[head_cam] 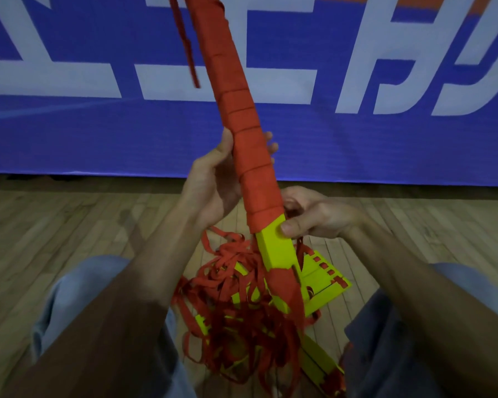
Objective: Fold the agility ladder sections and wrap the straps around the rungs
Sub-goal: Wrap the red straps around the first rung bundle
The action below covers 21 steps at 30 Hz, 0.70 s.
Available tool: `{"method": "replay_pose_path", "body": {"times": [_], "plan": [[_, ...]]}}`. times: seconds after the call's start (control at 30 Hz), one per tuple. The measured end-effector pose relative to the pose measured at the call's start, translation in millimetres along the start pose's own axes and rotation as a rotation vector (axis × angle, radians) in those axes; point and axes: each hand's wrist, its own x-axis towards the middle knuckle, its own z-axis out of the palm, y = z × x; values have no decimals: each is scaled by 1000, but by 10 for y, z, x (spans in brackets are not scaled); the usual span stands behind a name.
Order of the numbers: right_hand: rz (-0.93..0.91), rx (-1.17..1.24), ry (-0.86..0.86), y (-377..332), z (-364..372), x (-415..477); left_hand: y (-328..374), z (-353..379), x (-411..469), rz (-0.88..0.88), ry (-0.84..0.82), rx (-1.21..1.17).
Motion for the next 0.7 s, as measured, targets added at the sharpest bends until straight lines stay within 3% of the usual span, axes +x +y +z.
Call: {"method": "replay_pose_path", "body": {"times": [0.1, 0.17, 0.27, 0.37, 0.53, 0.7], "plan": [[30, -21, -32, 3, 22, 23, -17, -17, -23, -12, -194, -134], [43, -47, -31, -23, 26, 15, -14, -60, -23, -17, -190, -131], [69, -91, -19, -50, 25, 12, -14, -120, -20, -36, -92, -63], [137, -163, 99, -48, 15, 13, 2, -108, -20, -56, 14, 18], [299, -417, 342, -1, -2, 8, 52, -90, 6, -5, 121, 252], [295, -678, 434, 35, 27, 87, 23, -130, 61, 74, 328, 464]]}}
